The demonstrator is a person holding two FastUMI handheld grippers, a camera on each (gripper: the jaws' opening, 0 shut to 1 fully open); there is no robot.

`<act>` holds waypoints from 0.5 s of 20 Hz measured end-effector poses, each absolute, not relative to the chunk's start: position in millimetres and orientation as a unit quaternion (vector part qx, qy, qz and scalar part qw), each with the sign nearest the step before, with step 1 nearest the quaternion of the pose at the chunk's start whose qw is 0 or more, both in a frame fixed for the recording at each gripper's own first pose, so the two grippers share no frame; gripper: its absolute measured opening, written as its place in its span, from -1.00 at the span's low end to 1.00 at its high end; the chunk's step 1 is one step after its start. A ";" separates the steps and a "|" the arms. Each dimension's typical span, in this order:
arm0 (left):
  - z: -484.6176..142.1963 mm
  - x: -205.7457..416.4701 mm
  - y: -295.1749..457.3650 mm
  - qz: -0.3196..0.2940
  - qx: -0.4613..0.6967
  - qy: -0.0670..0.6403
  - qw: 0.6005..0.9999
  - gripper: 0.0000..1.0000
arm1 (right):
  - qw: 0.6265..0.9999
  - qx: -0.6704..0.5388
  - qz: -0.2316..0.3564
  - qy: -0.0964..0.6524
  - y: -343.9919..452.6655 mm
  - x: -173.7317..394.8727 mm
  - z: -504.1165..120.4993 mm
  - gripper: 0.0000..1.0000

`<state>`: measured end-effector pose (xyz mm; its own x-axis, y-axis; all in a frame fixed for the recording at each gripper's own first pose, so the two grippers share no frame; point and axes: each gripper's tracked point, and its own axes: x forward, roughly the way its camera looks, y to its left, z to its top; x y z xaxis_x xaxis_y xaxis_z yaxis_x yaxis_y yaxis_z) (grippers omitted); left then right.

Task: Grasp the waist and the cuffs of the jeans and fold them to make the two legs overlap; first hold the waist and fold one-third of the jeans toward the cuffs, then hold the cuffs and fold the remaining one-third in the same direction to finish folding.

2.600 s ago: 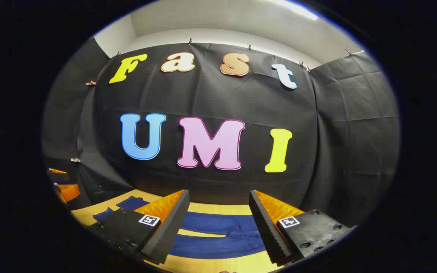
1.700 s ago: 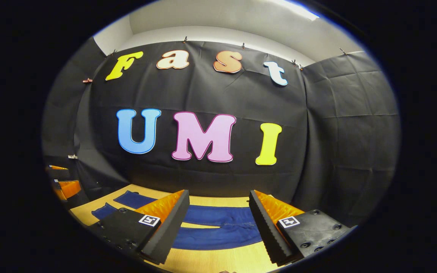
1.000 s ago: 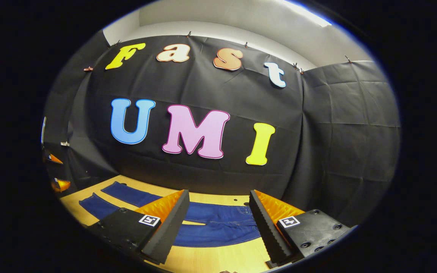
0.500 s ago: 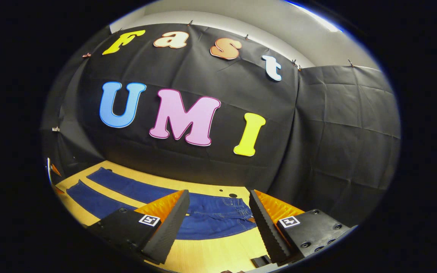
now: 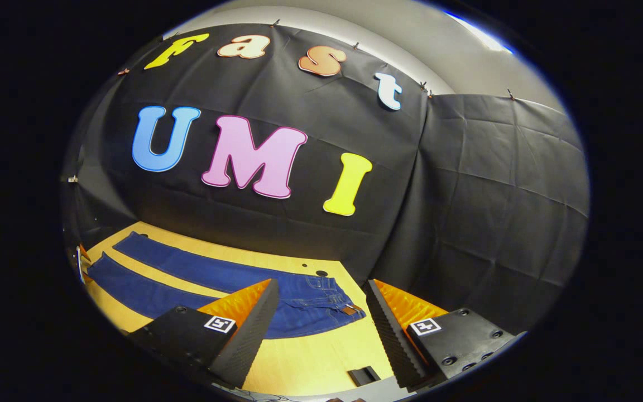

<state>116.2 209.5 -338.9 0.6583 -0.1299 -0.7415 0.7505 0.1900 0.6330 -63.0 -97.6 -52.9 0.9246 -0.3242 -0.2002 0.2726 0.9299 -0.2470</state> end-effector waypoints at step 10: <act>-352.4 121.4 211.0 -0.313 0.512 0.358 0.716 0.20 | 0.966 -0.150 -0.168 0.126 -121.0 -53.4 -53.9 0.94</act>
<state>121.4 211.0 -352.4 0.5481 -0.0819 -0.8324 0.8141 0.2805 0.5085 -53.4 -121.0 -53.9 0.9119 -0.3622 -0.1932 0.2865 0.8986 -0.3322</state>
